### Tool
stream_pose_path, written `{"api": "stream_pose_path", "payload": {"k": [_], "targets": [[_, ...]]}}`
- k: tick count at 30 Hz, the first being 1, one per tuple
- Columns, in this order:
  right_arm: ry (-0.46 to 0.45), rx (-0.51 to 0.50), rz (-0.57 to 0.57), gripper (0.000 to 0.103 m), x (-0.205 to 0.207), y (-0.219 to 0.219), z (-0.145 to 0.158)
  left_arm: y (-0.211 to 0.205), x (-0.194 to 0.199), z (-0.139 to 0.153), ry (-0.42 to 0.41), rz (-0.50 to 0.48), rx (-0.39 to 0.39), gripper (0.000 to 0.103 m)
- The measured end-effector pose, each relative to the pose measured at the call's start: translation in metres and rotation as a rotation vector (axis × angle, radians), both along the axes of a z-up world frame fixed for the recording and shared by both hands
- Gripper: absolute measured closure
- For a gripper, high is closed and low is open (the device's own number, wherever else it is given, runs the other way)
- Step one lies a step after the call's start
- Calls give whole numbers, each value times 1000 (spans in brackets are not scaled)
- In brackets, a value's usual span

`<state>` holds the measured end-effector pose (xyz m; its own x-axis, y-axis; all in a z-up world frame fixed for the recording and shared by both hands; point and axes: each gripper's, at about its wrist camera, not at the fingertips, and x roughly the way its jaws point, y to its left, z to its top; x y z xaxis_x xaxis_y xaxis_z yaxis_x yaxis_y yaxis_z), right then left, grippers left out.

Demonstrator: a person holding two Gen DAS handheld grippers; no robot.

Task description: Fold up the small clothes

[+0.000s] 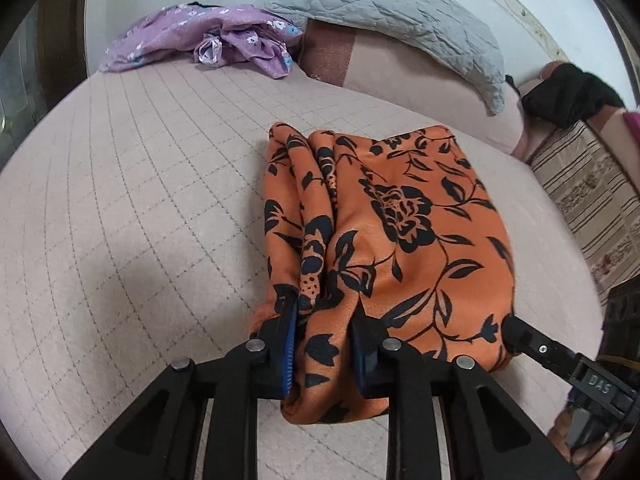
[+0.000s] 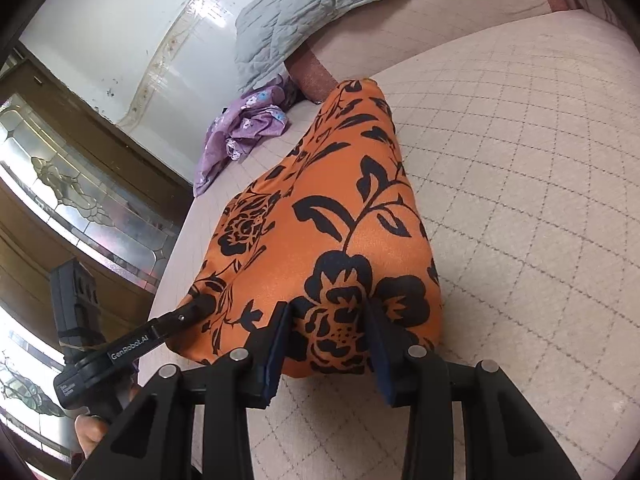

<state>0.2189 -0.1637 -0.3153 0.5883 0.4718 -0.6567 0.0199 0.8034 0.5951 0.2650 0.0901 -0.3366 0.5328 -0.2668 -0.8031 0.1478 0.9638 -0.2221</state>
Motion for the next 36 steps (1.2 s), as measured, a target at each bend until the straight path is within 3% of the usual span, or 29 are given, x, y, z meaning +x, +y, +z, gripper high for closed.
{"api": "stream_pose_path", "payload": {"k": [5, 8, 10, 14, 16, 20, 22, 26, 30, 33, 36], "targets": [[24, 6, 1, 62, 9, 4, 1, 1, 5, -1, -13, 34, 20, 78], [24, 19, -9, 61, 6, 3, 0, -1, 3, -4, -23, 50, 47, 68], [23, 26, -15, 63, 3, 2, -2, -5, -2, -5, -48, 64, 110, 54], [73, 46, -7, 64, 1, -6, 4, -16, -18, 8, -109, 44, 185, 54], [87, 34, 3, 65, -1, -11, 11, -20, -30, 23, -184, 37, 202, 54], [15, 35, -12, 62, -5, -26, 39, -17, -42, 49, -306, 42, 136, 52], [-47, 47, -33, 62, -3, -35, 56, -17, -41, 54, -325, 45, 111, 48], [-81, 76, -50, 62, 18, -42, 72, -28, -31, 49, -294, 42, 134, 47], [-74, 96, -61, 62, 49, -35, 64, -35, -21, 35, -228, 44, 196, 45], [-8, 133, -52, 62, 74, -30, 40, -35, -7, 13, -117, 61, 243, 44], [91, 159, -42, 70, 93, -25, 2, -27, 2, 1, -59, 97, 202, 32]]}}
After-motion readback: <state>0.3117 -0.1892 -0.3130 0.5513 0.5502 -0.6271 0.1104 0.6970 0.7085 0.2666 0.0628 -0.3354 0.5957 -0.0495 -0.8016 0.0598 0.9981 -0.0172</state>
